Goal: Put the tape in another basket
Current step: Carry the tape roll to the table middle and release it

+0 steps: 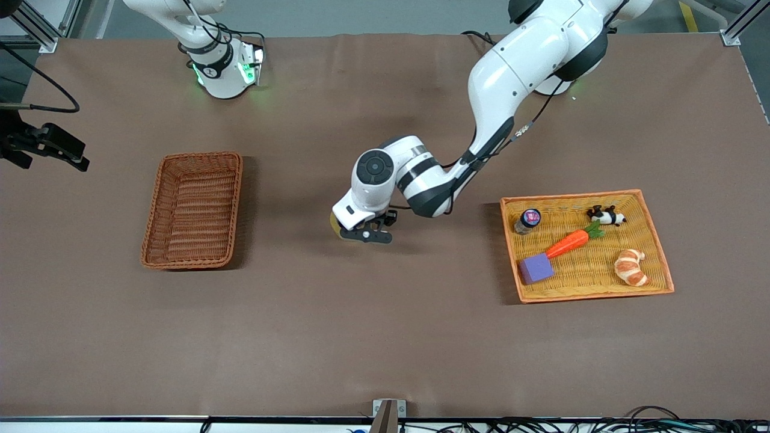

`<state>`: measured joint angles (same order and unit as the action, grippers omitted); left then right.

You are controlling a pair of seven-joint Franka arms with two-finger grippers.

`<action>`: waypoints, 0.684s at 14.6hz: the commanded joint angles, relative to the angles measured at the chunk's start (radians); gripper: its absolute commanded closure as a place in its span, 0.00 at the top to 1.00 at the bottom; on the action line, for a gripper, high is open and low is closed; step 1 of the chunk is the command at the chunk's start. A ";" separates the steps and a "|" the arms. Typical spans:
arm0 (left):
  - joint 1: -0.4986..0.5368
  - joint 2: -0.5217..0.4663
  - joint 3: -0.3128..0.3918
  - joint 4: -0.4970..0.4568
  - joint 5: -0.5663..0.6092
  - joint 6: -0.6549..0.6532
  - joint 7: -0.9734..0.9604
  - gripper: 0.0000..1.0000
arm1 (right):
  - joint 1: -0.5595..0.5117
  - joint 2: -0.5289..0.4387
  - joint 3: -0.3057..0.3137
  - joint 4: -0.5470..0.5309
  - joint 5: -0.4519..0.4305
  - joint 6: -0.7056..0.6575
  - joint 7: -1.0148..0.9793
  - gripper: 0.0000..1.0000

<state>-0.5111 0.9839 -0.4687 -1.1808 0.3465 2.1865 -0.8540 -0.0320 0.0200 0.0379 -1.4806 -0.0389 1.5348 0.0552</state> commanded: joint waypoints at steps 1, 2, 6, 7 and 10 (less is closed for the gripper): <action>0.063 -0.123 -0.017 -0.028 0.008 -0.045 0.010 1.00 | -0.008 -0.012 0.004 -0.010 0.025 0.004 -0.006 1.00; 0.080 -0.176 -0.024 -0.030 0.008 -0.098 0.019 1.00 | -0.008 -0.012 0.004 -0.010 0.042 0.008 -0.005 1.00; 0.153 -0.367 0.022 -0.031 0.003 -0.290 0.125 1.00 | 0.024 -0.011 0.011 -0.018 0.093 -0.001 -0.005 1.00; 0.175 -0.401 0.034 -0.034 -0.032 -0.315 0.186 1.00 | 0.055 -0.012 0.011 -0.027 0.091 0.007 0.005 1.00; 0.204 -0.517 0.116 -0.101 -0.138 -0.350 0.297 1.00 | 0.093 0.000 0.031 -0.076 0.090 0.069 0.040 1.00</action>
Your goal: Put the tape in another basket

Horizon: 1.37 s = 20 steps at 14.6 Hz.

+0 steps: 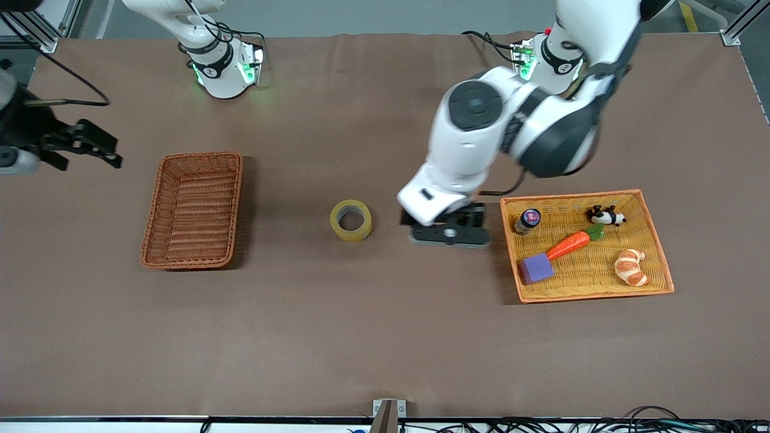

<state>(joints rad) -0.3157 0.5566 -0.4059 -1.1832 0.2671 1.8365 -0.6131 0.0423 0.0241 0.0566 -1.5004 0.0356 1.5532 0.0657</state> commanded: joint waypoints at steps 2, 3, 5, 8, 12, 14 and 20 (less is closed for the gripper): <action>0.006 -0.191 0.146 -0.186 -0.112 0.003 0.105 1.00 | 0.030 0.000 0.052 -0.163 0.014 0.189 0.120 1.00; 0.001 -0.213 0.197 -0.196 -0.130 0.003 0.116 1.00 | 0.037 0.000 0.078 -0.222 0.007 0.268 0.164 1.00; 0.007 -0.288 0.284 -0.260 -0.198 -0.022 0.130 1.00 | 0.051 0.025 0.153 -0.317 0.000 0.431 0.287 1.00; 0.009 -0.359 0.434 -0.325 -0.216 0.004 0.322 1.00 | 0.131 0.162 0.229 -0.334 -0.121 0.547 0.495 1.00; 0.038 -0.388 0.567 -0.345 -0.223 0.067 0.504 1.00 | 0.289 0.348 0.230 -0.333 -0.219 0.704 0.669 1.00; 0.061 -0.405 0.575 -0.352 -0.252 0.081 0.561 1.00 | 0.332 0.414 0.230 -0.334 -0.278 0.749 0.698 1.00; 0.139 -0.443 0.579 -0.360 -0.281 0.024 0.705 1.00 | 0.370 0.540 0.229 -0.339 -0.388 0.821 0.700 1.00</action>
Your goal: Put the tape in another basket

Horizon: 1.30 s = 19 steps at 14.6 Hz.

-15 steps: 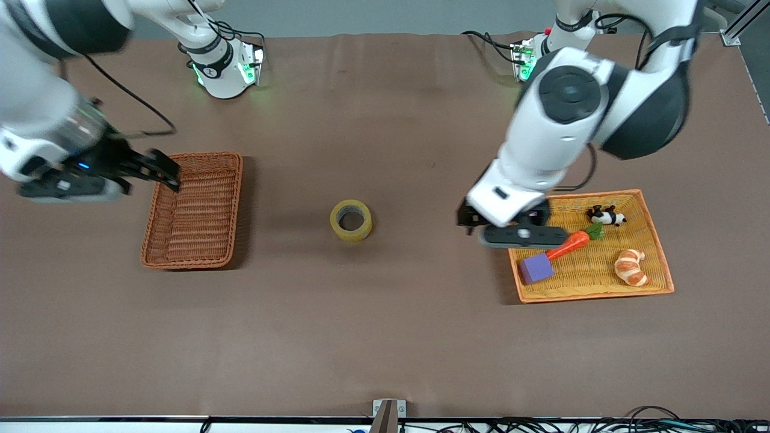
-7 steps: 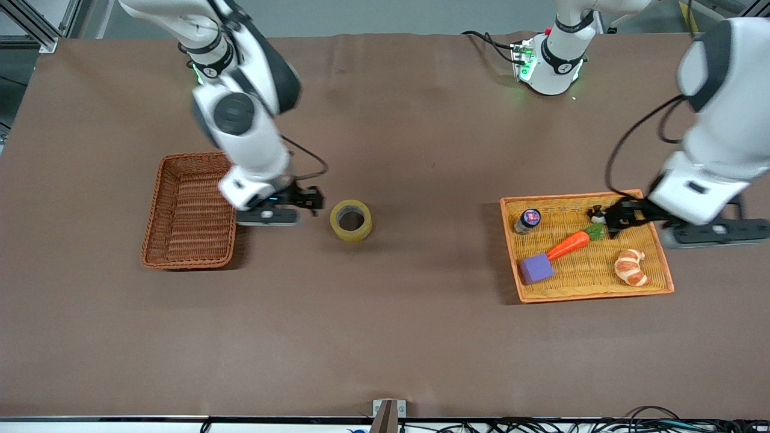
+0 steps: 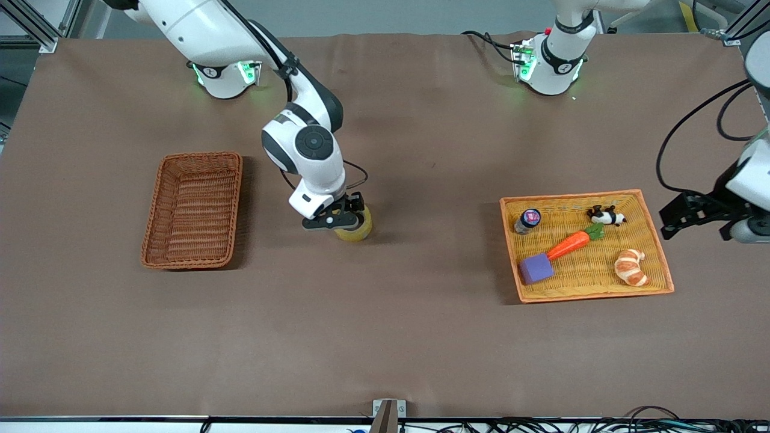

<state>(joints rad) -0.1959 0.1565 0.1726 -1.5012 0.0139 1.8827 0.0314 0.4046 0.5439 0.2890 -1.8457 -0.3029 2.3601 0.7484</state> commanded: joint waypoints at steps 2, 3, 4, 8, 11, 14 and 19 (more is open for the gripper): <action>0.081 -0.066 -0.010 -0.060 -0.045 -0.037 0.093 1.00 | 0.008 0.048 -0.007 0.006 -0.077 0.054 0.017 1.00; 0.088 -0.098 -0.012 -0.103 -0.048 -0.040 0.120 1.00 | 0.010 0.059 -0.007 0.005 -0.091 0.074 0.017 1.00; 0.088 -0.136 -0.015 -0.161 -0.049 -0.037 0.136 1.00 | 0.010 0.063 -0.008 0.003 -0.097 0.077 0.017 1.00; 0.258 -0.167 -0.219 -0.218 -0.048 -0.037 0.122 1.00 | 0.008 0.082 -0.011 0.003 -0.130 0.082 0.032 0.97; 0.296 -0.158 -0.269 -0.214 -0.048 -0.037 0.120 1.00 | 0.006 0.091 -0.011 0.003 -0.188 0.100 0.097 0.89; 0.268 -0.150 -0.265 -0.206 -0.048 -0.040 0.122 1.00 | 0.008 0.100 -0.011 0.003 -0.226 0.100 0.112 0.69; 0.213 -0.150 -0.219 -0.208 -0.040 -0.068 0.087 1.00 | 0.006 0.100 -0.010 0.008 -0.228 0.097 0.112 0.09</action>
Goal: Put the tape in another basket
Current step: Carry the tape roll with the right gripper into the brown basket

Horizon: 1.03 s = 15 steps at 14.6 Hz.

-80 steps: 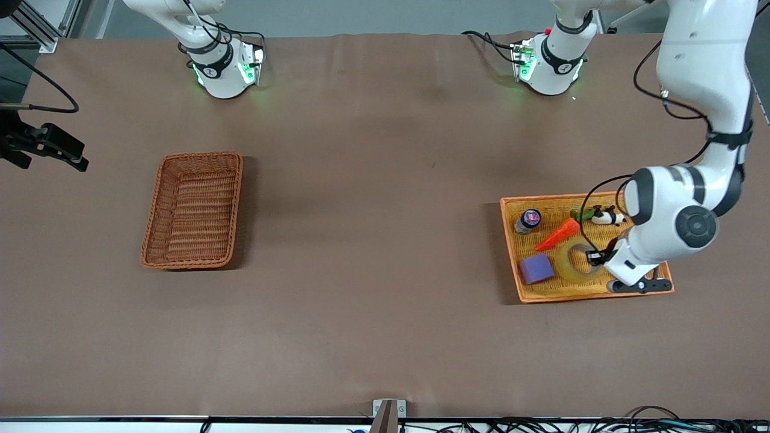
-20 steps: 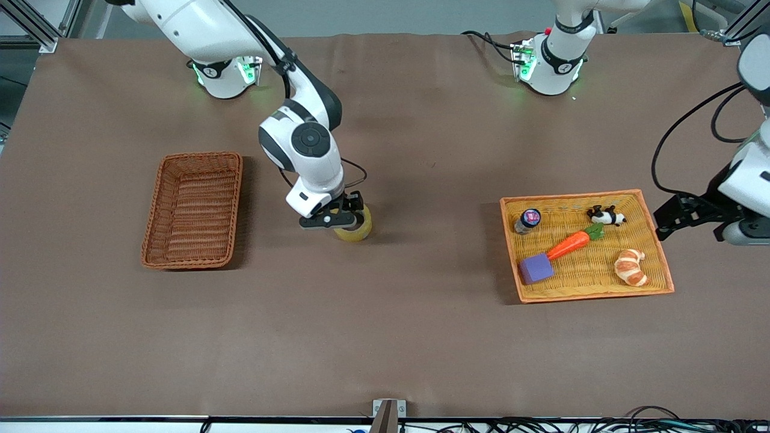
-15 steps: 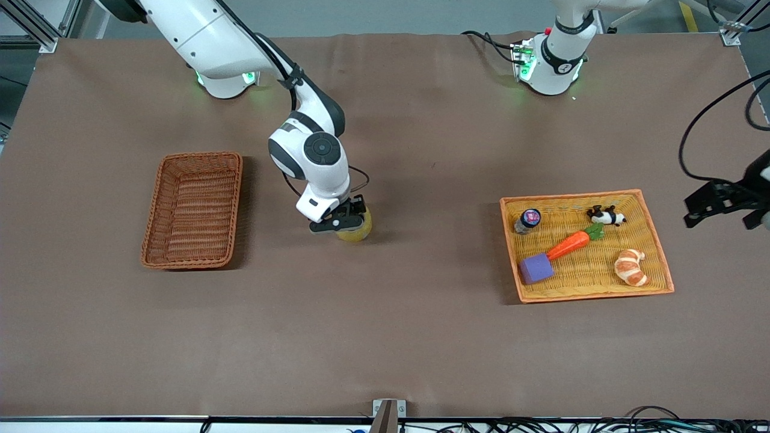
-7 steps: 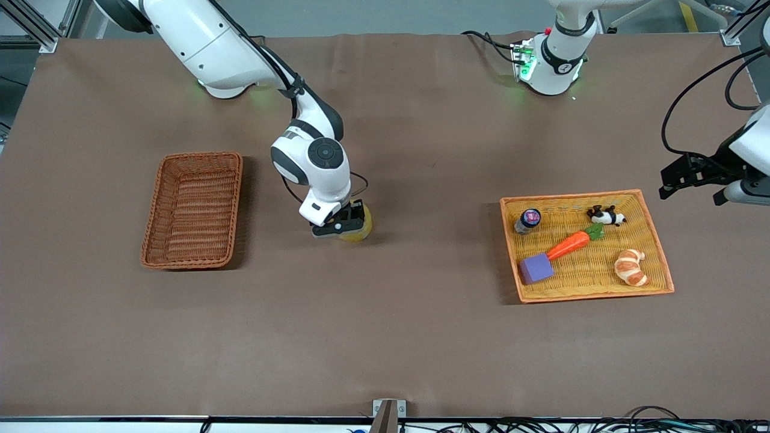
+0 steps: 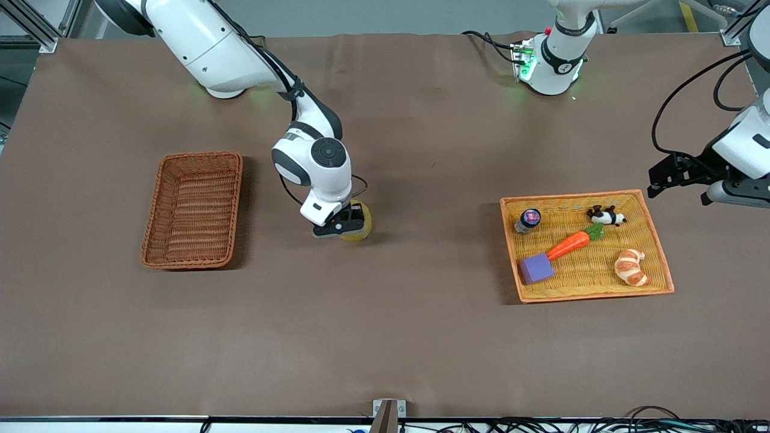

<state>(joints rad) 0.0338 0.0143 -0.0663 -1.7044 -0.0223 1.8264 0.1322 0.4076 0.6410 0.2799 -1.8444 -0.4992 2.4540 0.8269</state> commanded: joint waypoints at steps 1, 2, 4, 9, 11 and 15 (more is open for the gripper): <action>-0.022 -0.008 0.020 -0.007 -0.004 -0.012 -0.031 1.00 | -0.016 0.003 0.001 0.017 -0.029 -0.006 0.035 0.03; -0.014 -0.011 0.014 -0.009 -0.002 -0.010 -0.040 1.00 | -0.029 0.003 0.004 0.033 -0.025 -0.007 0.028 0.00; -0.015 -0.011 0.013 -0.006 -0.004 -0.009 -0.057 1.00 | -0.035 0.000 0.007 0.042 -0.018 -0.009 0.035 0.00; -0.011 -0.010 0.013 -0.008 -0.004 -0.019 -0.092 1.00 | -0.315 -0.216 0.229 0.036 0.033 -0.228 -0.006 0.00; -0.009 -0.008 0.014 -0.006 -0.004 -0.018 -0.092 1.00 | -0.348 -0.291 0.223 0.022 0.034 -0.323 -0.070 0.00; -0.012 -0.007 0.014 -0.001 -0.004 -0.016 -0.094 1.00 | -0.374 -0.452 0.052 -0.140 0.043 -0.307 -0.338 0.00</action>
<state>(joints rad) 0.0265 0.0147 -0.0563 -1.7077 -0.0223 1.8188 0.0465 0.0496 0.2911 0.4043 -1.8530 -0.4833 2.1027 0.6018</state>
